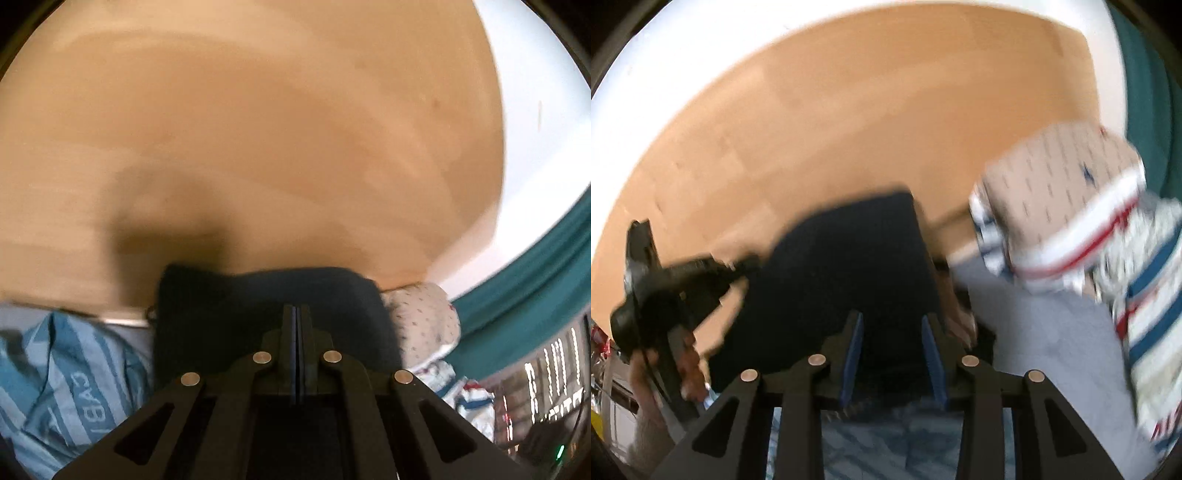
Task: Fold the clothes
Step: 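Carry the cardigan with both grippers over the stack by the headboard, then lower the cardigan onto the brown striped top and open both grippers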
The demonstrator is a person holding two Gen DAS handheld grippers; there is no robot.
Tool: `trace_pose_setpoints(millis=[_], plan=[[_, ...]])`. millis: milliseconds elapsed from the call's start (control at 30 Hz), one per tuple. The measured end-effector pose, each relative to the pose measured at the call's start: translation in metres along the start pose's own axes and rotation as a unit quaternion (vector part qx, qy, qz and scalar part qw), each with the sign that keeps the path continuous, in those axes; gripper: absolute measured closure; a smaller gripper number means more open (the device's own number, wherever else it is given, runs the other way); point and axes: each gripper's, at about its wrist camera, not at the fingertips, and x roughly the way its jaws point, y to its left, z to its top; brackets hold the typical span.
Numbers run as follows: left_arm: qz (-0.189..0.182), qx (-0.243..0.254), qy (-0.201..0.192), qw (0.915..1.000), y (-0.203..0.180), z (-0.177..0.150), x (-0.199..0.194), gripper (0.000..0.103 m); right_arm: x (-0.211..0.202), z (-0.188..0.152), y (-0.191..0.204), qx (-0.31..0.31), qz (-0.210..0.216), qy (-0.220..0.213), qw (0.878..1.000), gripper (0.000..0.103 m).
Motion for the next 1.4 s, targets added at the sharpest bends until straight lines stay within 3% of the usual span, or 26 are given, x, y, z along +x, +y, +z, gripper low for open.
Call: trace_pose_setpoints(millis=[133,200,267,300,367,533,667,800,867,967,1100,1233,1333,1400], plan=[[-0.003,-0.008,0.016,0.9998,-0.003,0.016,-0.004,0.1,0.049,0.057,0.013,-0.007,0.025,0.007,1.0,0.064],[0.011,-0.013,0.034,0.9993,0.003,0.014,0.004,0.092,0.075,0.07,0.018,-0.004,0.034,0.018,0.999,0.065],[0.018,-0.015,0.049,0.9985,0.003,0.012,0.005,0.064,0.098,0.074,0.025,-0.008,0.038,0.026,0.999,0.066],[0.015,-0.013,0.053,0.9984,0.0,0.011,0.004,0.059,0.102,0.074,0.029,-0.01,0.035,0.03,0.999,0.066],[0.047,-0.007,0.046,0.9978,0.002,0.005,0.011,0.058,0.12,0.068,0.027,0.009,0.019,0.041,0.999,0.066],[0.108,-0.037,0.011,0.9934,0.03,-0.002,0.026,0.061,0.132,0.053,0.012,0.046,0.013,0.031,0.998,0.069],[0.139,-0.003,-0.006,0.9903,0.031,-0.001,0.034,0.063,0.131,0.049,0.018,0.027,0.004,0.026,0.999,0.069],[0.166,-0.013,0.007,0.986,0.035,0.006,0.035,0.075,0.122,0.05,0.025,0.016,-0.034,0.01,0.999,0.069],[0.168,-0.018,0.01,0.9856,0.037,0.01,0.033,0.088,0.11,0.049,0.027,0.013,-0.05,-0.01,0.999,0.068],[0.17,-0.013,0.007,0.9853,0.037,0.015,0.031,0.098,0.107,0.047,0.03,-0.007,-0.067,-0.002,0.998,0.068],[0.166,-0.037,-0.006,0.9854,0.044,0.02,0.026,0.099,0.133,0.048,0.022,-0.001,-0.104,0.058,0.993,0.069],[0.162,-0.09,-0.04,0.982,0.062,0.024,0.002,0.1,0.144,0.052,0.012,0.028,-0.113,0.088,0.989,0.067],[0.138,-0.113,-0.074,0.9813,0.07,0.016,-0.032,0.1,0.143,0.058,0.012,0.012,-0.111,0.079,0.991,0.065],[0.094,-0.154,-0.09,0.9795,0.08,0.003,-0.059,0.1,0.135,0.058,0.008,0.034,-0.089,0.059,0.994,0.062]])
